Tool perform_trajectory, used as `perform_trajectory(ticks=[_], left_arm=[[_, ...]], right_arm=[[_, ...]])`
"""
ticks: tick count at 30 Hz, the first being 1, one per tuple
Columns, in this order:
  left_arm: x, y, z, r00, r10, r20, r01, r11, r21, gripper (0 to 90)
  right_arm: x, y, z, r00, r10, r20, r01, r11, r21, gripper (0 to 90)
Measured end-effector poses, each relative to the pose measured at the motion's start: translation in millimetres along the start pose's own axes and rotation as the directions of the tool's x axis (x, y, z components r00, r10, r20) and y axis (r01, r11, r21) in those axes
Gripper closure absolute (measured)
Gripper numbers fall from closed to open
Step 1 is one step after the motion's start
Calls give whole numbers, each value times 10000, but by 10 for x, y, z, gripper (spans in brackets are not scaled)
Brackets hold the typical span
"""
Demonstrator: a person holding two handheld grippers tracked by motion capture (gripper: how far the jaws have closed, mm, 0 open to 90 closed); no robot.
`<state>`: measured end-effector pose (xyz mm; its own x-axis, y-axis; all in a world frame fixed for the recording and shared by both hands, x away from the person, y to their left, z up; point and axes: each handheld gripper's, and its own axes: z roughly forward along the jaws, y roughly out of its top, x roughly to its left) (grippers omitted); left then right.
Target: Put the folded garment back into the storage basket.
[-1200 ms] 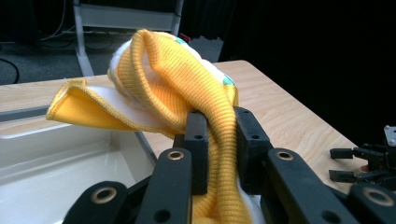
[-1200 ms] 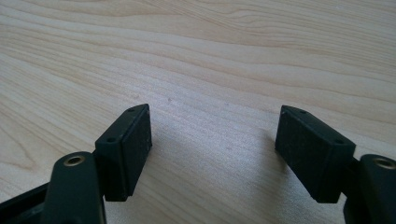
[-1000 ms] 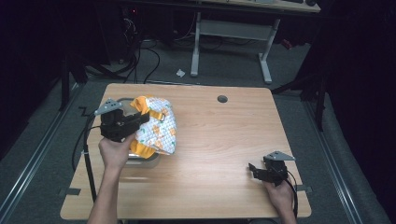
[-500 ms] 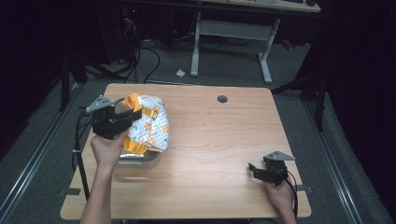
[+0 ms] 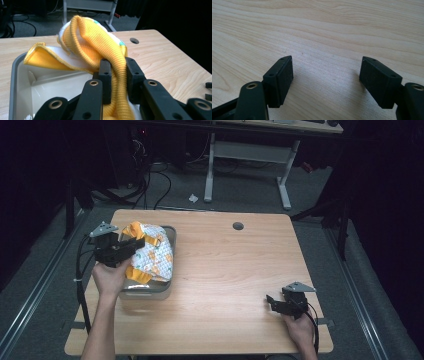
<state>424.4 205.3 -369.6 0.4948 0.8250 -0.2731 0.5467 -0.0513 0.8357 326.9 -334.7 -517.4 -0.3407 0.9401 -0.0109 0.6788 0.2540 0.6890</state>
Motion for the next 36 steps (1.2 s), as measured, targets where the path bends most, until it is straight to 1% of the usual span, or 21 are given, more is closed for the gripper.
perform_trajectory(ticks=[4,6,9,11,17,20,26,29,31,33,36], left_arm=[[54,-22,53,10000,-70,-16,70,9999,154,777],[79,-39,88,9999,-122,-28,123,9994,309,776],[101,-67,130,9999,-55,-94,60,9987,514,777],[110,-86,145,9999,-52,-115,57,9990,449,777],[141,-121,172,9998,-11,-196,22,9984,567,776],[176,-139,198,9995,8,-314,14,9974,727,775],[210,-183,258,9991,64,-422,-27,9962,870,776],[231,-203,295,9991,-22,-415,62,9954,957,775],[241,-216,326,9985,59,-548,3,9936,1133,775],[242,-228,355,9971,212,-732,-116,9916,1288,773],[233,-242,400,9950,420,-902,-279,9880,1517,770]], right_arm=[[0,0,0,10000,0,1,0,10000,0,274],[0,0,0,10000,3,1,-3,10000,0,273],[0,0,0,10000,3,1,-3,10000,0,274],[0,0,0,10000,5,4,-5,10000,1,273],[0,0,0,10000,1,4,-1,10000,2,274],[0,0,0,10000,5,4,-5,10000,3,273],[0,0,0,10000,5,5,-5,10000,3,274],[0,0,0,10000,5,4,-5,10000,0,274],[0,0,0,10000,4,4,-4,10000,2,273],[0,0,0,10000,4,4,-4,10000,2,273],[0,0,0,10000,3,4,-3,10000,1,273]])
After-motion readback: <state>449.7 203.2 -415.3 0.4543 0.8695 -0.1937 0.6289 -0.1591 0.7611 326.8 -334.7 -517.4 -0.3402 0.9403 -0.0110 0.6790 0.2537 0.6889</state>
